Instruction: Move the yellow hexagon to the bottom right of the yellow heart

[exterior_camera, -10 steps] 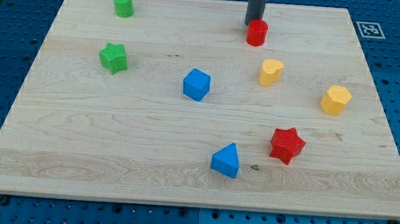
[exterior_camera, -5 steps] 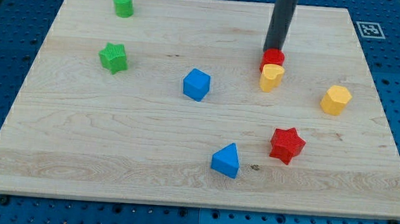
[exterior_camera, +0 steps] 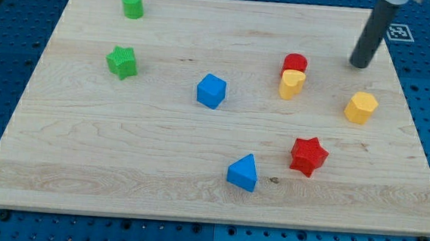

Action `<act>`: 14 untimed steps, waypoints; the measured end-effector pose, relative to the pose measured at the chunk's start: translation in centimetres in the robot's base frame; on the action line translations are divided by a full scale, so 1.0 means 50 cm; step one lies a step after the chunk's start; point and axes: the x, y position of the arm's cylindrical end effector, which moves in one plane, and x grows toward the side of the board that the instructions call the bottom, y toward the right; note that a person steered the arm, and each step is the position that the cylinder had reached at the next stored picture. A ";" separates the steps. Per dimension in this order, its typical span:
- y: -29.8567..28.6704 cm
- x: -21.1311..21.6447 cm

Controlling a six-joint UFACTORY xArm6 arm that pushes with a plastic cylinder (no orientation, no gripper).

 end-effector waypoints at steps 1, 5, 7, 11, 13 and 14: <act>0.034 0.009; 0.155 0.135; 0.147 0.234; -0.064 0.249; -0.006 0.249; 0.008 0.248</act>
